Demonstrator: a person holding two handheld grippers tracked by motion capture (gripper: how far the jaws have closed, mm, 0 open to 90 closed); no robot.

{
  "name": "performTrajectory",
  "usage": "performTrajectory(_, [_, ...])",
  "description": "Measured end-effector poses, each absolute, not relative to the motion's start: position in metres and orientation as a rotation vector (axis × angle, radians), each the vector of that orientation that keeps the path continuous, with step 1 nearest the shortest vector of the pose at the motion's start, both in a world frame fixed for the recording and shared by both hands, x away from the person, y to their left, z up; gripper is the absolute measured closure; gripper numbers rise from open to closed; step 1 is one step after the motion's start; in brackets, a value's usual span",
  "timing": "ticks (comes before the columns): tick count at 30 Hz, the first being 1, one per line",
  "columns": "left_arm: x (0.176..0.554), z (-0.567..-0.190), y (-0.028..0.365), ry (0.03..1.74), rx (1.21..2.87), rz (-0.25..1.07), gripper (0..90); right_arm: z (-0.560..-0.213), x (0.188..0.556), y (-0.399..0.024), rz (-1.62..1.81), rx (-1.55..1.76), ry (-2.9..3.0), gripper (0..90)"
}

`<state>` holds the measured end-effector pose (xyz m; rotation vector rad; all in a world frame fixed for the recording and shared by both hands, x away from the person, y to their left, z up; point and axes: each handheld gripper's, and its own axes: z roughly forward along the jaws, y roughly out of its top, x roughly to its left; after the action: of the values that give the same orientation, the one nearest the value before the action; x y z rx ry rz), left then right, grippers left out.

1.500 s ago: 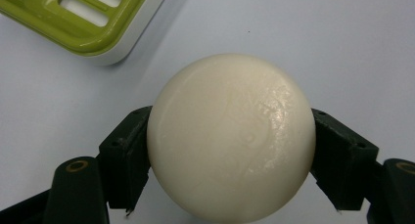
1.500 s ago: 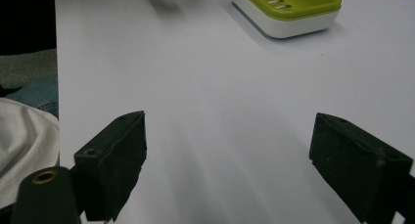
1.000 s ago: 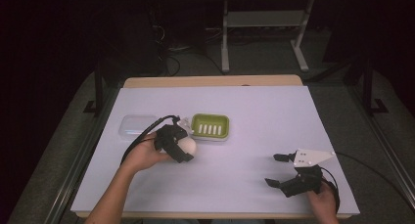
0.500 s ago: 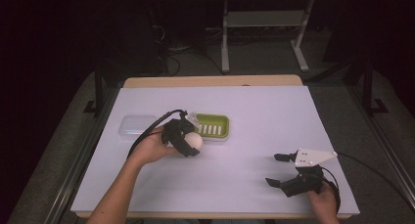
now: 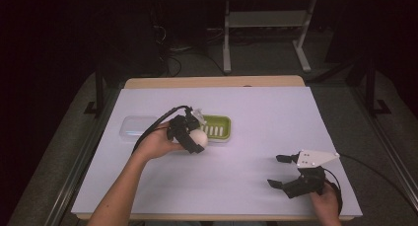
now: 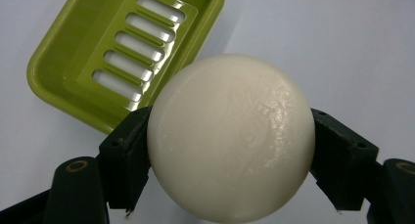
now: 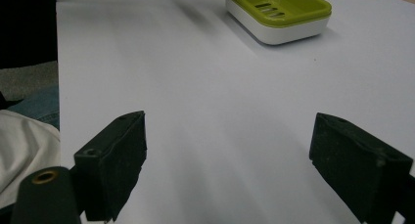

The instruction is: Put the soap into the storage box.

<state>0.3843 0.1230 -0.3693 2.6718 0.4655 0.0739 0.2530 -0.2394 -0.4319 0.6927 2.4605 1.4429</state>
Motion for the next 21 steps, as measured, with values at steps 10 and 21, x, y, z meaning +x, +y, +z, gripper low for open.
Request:
performTrajectory(10, [0.399, -0.369, 0.112, 0.458, 2.676, 0.07, 25.0, -0.432, 0.255, -0.24, 1.448, 0.699, 2.456, 13.1])
performTrajectory(21, [0.413, -0.363, 0.102, 0.459, 2.679, 0.088, 24.9, -0.432, 0.255, -0.24, 1.459, 0.708, 2.449, 13.1])
